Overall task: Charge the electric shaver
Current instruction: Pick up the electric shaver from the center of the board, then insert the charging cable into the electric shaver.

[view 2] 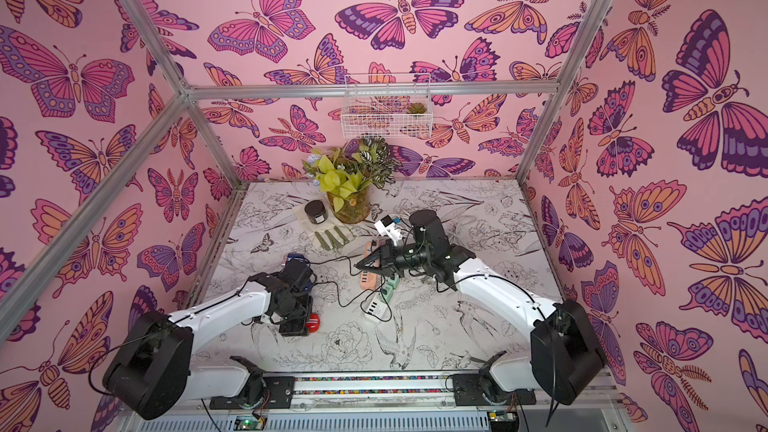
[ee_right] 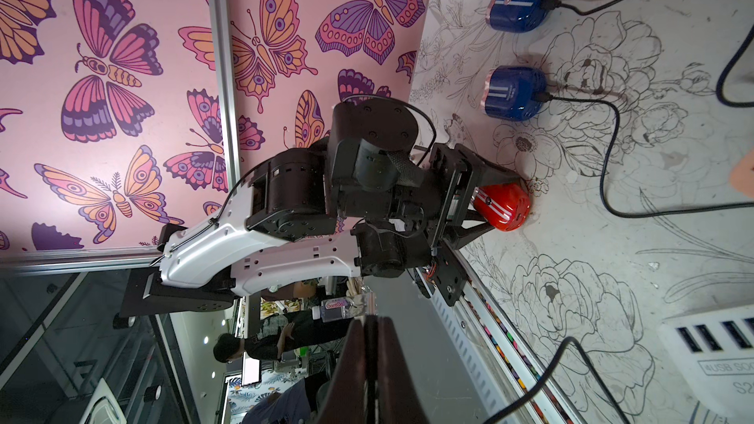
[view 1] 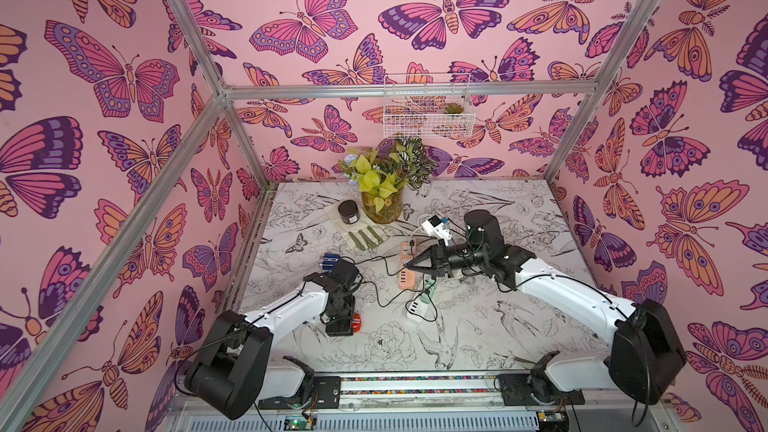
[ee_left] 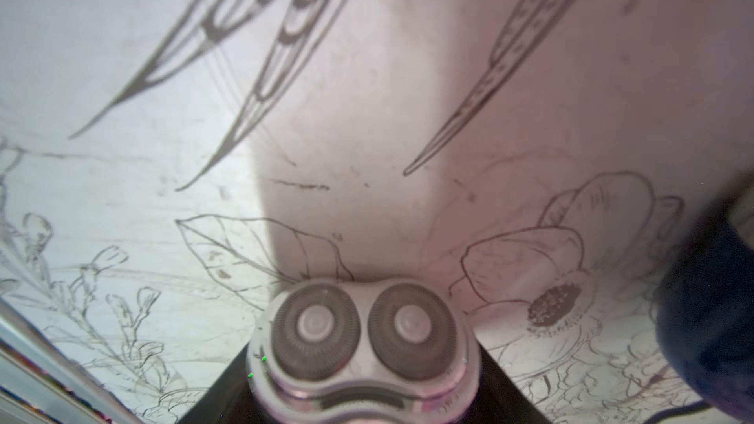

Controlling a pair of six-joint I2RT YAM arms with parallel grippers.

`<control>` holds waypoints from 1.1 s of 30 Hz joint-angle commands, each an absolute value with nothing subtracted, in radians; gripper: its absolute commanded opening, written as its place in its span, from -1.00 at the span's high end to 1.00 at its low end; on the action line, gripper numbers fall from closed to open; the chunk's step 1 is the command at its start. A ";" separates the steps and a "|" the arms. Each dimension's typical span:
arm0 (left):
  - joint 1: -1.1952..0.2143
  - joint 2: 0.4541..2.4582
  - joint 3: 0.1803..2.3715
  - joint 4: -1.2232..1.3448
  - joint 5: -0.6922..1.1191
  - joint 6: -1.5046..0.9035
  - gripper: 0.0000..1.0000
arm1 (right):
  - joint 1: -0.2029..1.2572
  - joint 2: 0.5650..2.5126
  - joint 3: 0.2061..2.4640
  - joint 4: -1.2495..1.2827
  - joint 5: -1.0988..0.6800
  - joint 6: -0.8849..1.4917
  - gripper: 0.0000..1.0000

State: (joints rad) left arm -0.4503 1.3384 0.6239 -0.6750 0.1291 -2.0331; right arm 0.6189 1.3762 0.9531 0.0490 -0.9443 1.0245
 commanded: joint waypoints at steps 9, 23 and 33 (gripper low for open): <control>-0.430 1.391 0.577 -0.618 0.098 -1.956 0.67 | 0.623 1.387 0.917 0.134 -0.975 1.041 1.00; -0.391 1.241 0.950 -0.843 0.273 -1.586 1.00 | 0.702 1.477 0.884 0.241 -0.964 1.010 1.00; -0.334 1.374 1.068 -0.851 0.502 -1.376 1.00 | 0.750 1.579 0.928 0.273 -0.899 0.950 1.00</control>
State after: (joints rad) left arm -0.3431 1.3544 1.0309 -0.8104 0.4137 -1.4731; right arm 0.7326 1.5574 0.8875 0.2459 -0.9298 0.9859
